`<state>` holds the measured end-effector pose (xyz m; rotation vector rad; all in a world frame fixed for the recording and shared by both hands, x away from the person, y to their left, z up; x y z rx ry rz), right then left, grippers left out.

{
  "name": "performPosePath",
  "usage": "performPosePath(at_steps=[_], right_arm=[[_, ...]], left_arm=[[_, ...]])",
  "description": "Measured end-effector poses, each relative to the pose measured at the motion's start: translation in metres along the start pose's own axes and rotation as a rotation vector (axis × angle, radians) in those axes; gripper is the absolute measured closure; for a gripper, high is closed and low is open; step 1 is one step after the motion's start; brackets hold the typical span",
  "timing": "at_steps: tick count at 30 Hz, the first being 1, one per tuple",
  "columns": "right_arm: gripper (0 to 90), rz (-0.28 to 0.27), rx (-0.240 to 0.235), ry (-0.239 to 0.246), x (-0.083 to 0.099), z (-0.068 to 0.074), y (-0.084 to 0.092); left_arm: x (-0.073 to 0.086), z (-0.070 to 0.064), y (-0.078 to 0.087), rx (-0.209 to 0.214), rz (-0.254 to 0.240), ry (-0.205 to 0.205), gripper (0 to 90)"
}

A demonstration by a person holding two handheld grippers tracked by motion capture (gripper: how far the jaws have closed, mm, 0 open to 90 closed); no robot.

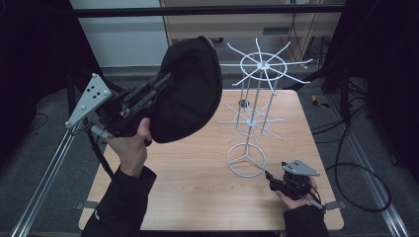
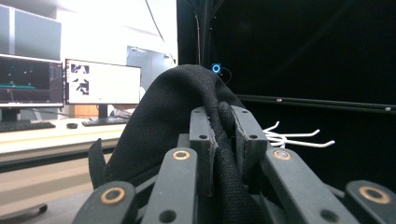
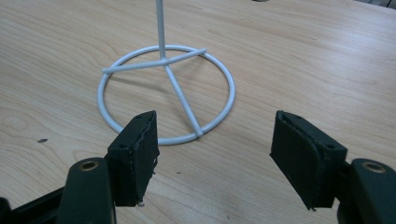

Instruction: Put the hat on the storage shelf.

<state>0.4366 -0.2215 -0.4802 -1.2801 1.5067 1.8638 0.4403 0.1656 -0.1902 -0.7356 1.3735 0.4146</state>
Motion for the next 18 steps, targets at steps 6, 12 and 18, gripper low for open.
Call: performPosePath(at_steps=[6, 12, 18], right_arm=[[32.1, 0.001, -0.002, 0.003, 0.0, 0.0, 0.0], [32.1, 0.001, -0.003, 0.003, 0.0, 0.0, 0.0], [32.1, 0.002, -0.004, 0.006, 0.0, 0.0, 0.0]], left_arm=[[0.003, -0.004, -0.014, 0.037, 0.009, -0.007, 79.6], [0.018, 0.0, -0.02, 0.079, 0.041, 0.043, 79.4], [0.039, 0.008, -0.018, 0.108, 0.085, 0.098, 78.7]])
Point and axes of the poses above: each handheld gripper's, and its own axes: y roughly backward along the jaws, x roughly out of its underside, z roughly to its left, the point moved 2 cm from there along -y, roughly forward along the jaws, and after that the axes turned 3 degrees about -y, right-handed, at the moved point
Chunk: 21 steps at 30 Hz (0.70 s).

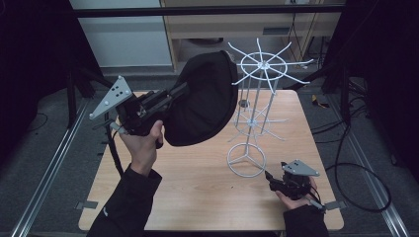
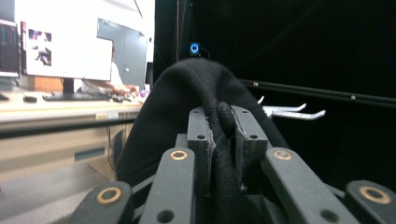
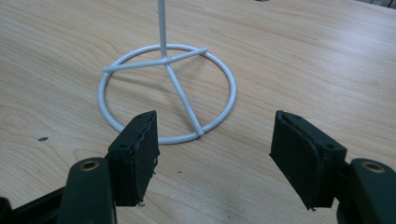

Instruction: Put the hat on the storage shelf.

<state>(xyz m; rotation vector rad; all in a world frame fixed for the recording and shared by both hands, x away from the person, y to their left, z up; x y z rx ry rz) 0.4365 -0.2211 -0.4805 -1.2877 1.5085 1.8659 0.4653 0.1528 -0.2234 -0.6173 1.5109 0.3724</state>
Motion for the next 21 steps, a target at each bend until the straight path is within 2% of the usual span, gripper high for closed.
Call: performPosePath(at_steps=[5, 11, 15, 21], right_arm=[[32.2, 0.004, 0.003, 0.005, 0.0, 0.0, -0.001], [32.1, 0.005, 0.003, 0.007, 0.001, 0.0, -0.001], [32.2, 0.007, 0.001, 0.006, 0.001, 0.001, -0.001], [32.2, 0.011, 0.001, 0.005, 0.001, 0.001, -0.001]], left_arm=[[0.018, 0.006, 0.0, -0.004, 0.057, 0.012, 78.2], [0.031, 0.008, -0.003, -0.005, 0.109, 0.015, 77.8], [0.045, 0.008, -0.009, -0.014, 0.178, 0.0, 77.3], [0.058, 0.008, -0.014, -0.017, 0.221, -0.012, 76.9]])
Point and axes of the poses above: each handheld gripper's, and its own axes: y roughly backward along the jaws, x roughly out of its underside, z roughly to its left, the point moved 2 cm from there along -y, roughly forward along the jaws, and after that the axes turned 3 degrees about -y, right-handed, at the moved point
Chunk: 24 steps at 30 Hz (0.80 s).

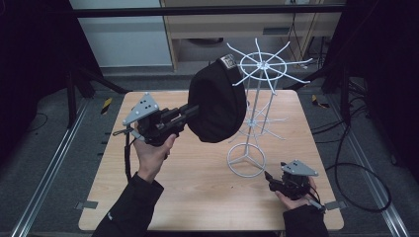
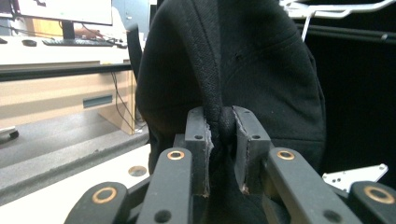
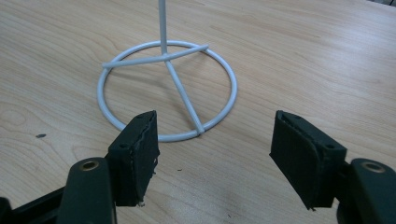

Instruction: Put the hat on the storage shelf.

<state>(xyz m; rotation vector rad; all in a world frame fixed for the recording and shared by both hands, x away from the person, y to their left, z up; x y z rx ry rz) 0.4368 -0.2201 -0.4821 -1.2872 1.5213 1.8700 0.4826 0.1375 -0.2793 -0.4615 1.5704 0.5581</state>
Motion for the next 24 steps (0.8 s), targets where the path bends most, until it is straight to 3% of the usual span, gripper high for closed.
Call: performPosePath(at_steps=[5, 8, 9, 10, 14, 17, 20, 23, 24], right_arm=[[32.2, 0.0, 0.004, 0.006, 0.0, 0.0, -0.001], [32.2, 0.003, 0.004, 0.002, 0.001, 0.0, -0.001], [32.2, 0.003, 0.004, 0.002, 0.001, 0.0, -0.001], [32.2, 0.004, 0.003, -0.001, 0.001, 0.0, 0.0], [32.2, 0.004, 0.004, 0.0, 0.001, -0.001, -0.001], [32.1, 0.005, 0.006, -0.003, 0.001, -0.001, 0.0], [31.3, 0.003, 0.007, -0.005, 0.002, -0.002, -0.001], [29.1, 0.001, 0.01, -0.014, 0.002, -0.001, -0.001], [27.1, -0.002, 0.014, -0.019, 0.002, -0.002, -0.001]], left_arm=[[0.007, -0.001, 0.0, 0.001, 0.013, -0.013, 72.6], [0.01, -0.002, 0.006, -0.001, 0.017, -0.029, 62.3], [0.011, -0.003, 0.008, -0.002, 0.017, -0.031, 62.3], [0.013, -0.004, 0.013, -0.001, 0.017, -0.035, 54.7], [0.023, -0.005, 0.029, -0.017, 0.026, -0.053, 49.7], [0.039, -0.003, 0.044, -0.056, 0.048, -0.071, 44.0], [0.062, 0.004, 0.058, -0.103, 0.104, -0.048, 39.8], [0.09, 0.014, 0.07, -0.166, 0.176, -0.034, 37.5], [0.111, 0.021, 0.077, -0.195, 0.224, 0.002, 36.0]])
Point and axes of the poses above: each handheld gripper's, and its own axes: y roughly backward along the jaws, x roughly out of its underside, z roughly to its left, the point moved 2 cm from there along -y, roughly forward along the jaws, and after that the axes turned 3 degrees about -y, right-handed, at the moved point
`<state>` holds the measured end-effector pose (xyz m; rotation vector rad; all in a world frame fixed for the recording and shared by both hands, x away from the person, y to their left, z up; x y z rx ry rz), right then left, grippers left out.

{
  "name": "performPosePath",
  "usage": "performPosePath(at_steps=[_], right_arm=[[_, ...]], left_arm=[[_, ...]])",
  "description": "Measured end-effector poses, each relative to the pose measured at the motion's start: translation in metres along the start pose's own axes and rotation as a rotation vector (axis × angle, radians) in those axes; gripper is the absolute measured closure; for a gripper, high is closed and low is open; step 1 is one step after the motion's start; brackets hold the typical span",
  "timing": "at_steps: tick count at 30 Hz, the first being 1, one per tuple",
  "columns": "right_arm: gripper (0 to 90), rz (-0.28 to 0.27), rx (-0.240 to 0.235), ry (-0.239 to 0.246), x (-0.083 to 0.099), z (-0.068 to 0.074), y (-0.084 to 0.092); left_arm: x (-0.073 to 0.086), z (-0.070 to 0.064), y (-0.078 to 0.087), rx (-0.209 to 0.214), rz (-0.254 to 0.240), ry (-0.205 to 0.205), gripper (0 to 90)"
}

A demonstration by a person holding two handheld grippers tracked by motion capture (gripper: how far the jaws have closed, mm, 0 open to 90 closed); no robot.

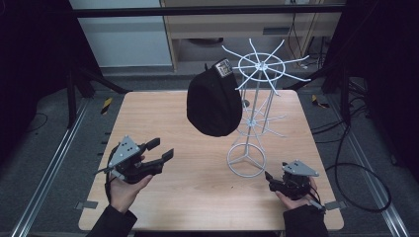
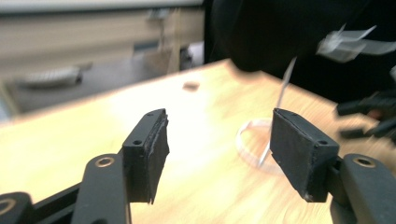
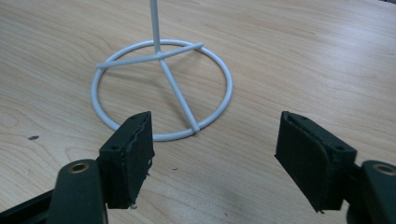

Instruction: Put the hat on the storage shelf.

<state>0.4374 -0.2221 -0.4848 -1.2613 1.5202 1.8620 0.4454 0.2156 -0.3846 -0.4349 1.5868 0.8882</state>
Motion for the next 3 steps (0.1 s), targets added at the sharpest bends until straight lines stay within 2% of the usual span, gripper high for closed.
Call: performPosePath(at_steps=[1, 3], right_arm=[[27.1, 0.0, 0.0, 0.0, 0.0, 0.0, 0.0], [25.8, -0.001, 0.004, 0.001, 0.0, 0.0, 0.0]], left_arm=[[0.0, 0.0, 0.0, 0.0, 0.0, 0.0, 35.5], [0.021, 0.008, 0.0, -0.028, 0.062, 0.015, 35.1]])
Point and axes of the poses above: each handheld gripper's, and its own axes: y roughly backward along the jaws, x roughly out of its underside, z roughly to its left, the point moved 2 cm from there along -y, roughly forward along the jaws, and after that the axes turned 3 degrees about -y, right-handed, at the moved point
